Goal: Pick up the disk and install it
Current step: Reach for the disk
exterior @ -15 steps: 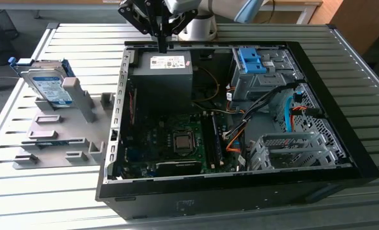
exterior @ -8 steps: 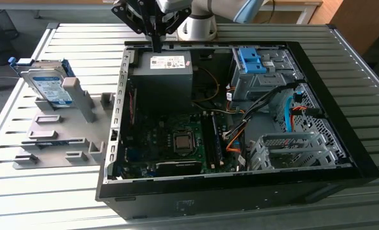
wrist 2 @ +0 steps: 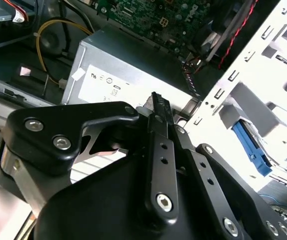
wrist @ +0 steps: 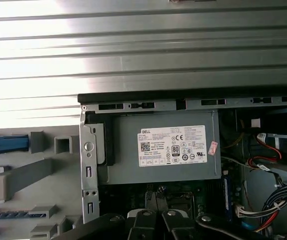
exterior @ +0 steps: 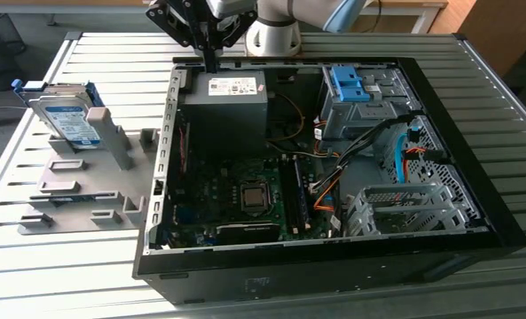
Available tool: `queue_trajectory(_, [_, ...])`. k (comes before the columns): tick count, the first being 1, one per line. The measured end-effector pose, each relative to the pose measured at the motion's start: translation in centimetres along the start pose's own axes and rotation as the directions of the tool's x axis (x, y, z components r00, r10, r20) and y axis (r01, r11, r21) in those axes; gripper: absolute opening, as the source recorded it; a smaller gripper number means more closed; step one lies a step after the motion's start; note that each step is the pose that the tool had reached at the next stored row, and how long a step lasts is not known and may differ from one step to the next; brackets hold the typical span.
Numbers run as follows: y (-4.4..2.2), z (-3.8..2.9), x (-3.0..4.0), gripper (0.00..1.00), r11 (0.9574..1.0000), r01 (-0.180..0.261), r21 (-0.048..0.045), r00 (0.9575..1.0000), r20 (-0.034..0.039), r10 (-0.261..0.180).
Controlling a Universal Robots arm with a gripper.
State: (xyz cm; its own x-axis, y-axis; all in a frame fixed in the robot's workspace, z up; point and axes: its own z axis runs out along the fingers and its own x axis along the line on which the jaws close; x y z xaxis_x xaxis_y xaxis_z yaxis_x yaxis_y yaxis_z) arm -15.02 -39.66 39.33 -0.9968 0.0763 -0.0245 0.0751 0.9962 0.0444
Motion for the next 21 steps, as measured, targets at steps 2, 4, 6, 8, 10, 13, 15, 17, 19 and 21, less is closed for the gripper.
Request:
queue_trajectory(2, [-0.01, 0.0, 0.24, 0.11, 1.0, 0.0, -0.0001, 1.0, 0.0, 0.0])
queue_trajectory(4, [-0.03, -0.01, 0.46, 0.11, 1.0, 0.0, 0.0, 1.0, 0.0, 0.0])
queue_trajectory(6, [-0.04, -0.01, 0.72, 0.11, 1.0, 0.0, 0.0, 1.0, 0.0, 0.0])
queue_trajectory(8, [-0.04, -0.01, 0.98, 0.11, 1.0, 0.0, 0.0, 1.0, 0.0, 0.0])
queue_trajectory(10, [-0.05, -0.02, 1.25, 0.11, 1.0, 0.0, -0.0001, 1.0, 0.0, 0.0])
queue_trajectory(13, [-0.07, -0.02, 1.65, 0.11, 1.0, 0.0, 0.0, 1.0, 0.0, 0.0])
queue_trajectory(15, [-0.07, -0.02, 1.91, 0.11, 1.0, 0.0, 0.0, 1.0, 0.0, 0.0])
queue_trajectory(17, [-0.08, -0.03, 2.17, 0.11, 1.0, 0.0, 0.0, 1.0, 0.0, 0.0])
queue_trajectory(19, [-0.09, -0.03, 2.45, 0.11, 1.0, 0.0, 0.0, 1.0, 0.0, 0.0])
queue_trajectory(21, [-0.09, -0.03, 2.72, 0.11, 1.0, 0.0, 0.0, 1.0, 0.0, 0.0])
